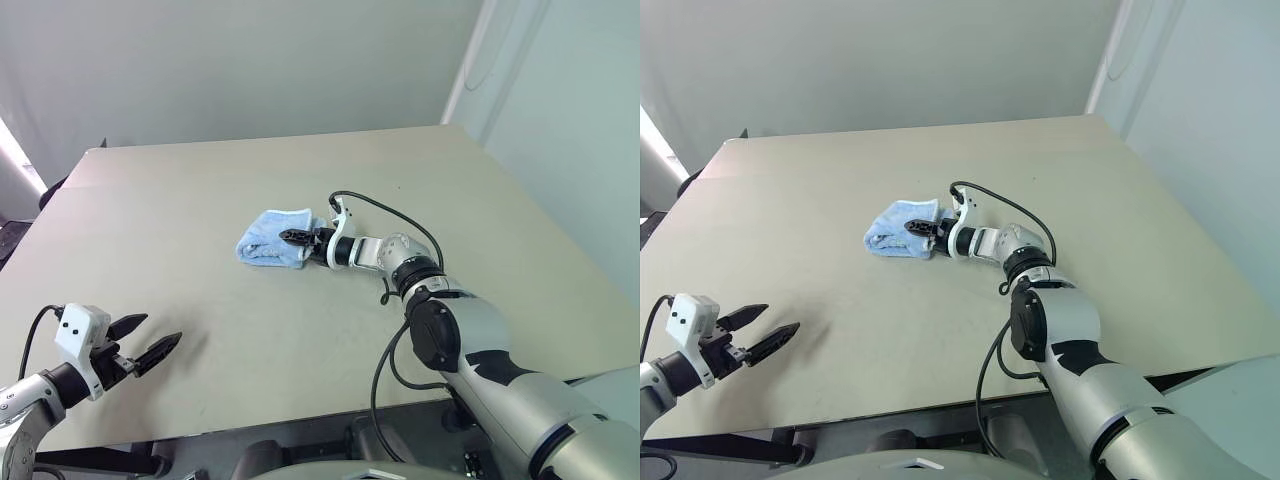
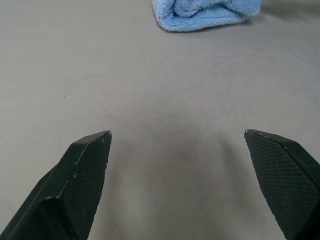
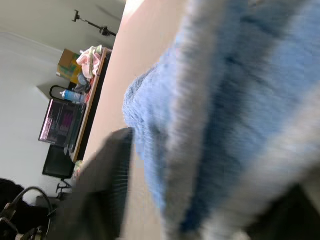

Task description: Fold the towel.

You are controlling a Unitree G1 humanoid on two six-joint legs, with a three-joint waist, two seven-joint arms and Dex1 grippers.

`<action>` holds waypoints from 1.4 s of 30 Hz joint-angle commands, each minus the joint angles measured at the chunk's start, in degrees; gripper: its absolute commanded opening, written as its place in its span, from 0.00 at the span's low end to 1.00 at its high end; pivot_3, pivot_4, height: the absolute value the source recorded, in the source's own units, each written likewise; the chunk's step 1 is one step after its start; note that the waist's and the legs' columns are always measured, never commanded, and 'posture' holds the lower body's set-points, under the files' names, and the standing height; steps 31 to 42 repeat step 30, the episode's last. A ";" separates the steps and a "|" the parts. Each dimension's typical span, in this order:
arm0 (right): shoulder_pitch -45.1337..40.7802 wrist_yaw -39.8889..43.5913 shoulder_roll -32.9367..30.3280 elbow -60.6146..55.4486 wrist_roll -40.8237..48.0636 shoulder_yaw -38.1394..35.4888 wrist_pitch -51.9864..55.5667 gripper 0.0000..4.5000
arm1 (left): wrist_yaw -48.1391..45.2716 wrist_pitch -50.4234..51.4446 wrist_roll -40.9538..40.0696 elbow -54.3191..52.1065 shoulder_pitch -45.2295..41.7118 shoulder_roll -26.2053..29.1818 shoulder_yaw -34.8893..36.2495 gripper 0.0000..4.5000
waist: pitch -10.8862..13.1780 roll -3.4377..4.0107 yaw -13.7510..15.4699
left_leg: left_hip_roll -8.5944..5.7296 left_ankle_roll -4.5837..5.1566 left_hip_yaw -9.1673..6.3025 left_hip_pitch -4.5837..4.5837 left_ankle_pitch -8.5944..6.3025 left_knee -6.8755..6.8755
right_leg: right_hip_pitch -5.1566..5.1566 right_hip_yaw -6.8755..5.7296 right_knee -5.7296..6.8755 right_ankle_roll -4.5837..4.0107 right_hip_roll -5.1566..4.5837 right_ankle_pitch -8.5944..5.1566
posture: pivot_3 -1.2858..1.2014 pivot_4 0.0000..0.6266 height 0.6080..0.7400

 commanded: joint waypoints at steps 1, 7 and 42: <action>-0.05 2.15 -1.87 -2.77 0.30 -0.14 2.94 0.97 | -0.76 -0.98 0.77 0.53 -0.90 1.27 -0.24 1.00 | 0.01 0.01 0.04 | 0.00 0.00 0.00 0.00 0.00 0.00 | 0.00 0.00 0.00 -0.03 -0.01 -0.01 | 0.52 0.00 1.00; 5.18 10.40 -5.92 -15.89 -3.54 9.51 8.98 0.99 | -1.40 -0.70 0.81 1.38 -1.82 1.77 -0.04 1.00 | -0.03 -0.04 0.33 | -0.01 0.00 -0.01 -0.07 0.00 0.00 | -0.03 -0.03 -0.02 -0.11 -0.04 -0.06 | 0.52 0.00 1.00; 45.71 33.64 -32.02 -66.33 -7.35 24.29 -21.90 0.99 | 2.03 -3.67 1.84 2.18 -3.27 -2.68 -1.76 1.00 | 0.05 -0.13 2.21 | 0.00 0.04 0.09 0.27 0.02 0.25 | 0.33 -0.08 0.02 -0.09 0.21 -0.15 | 0.52 0.00 1.00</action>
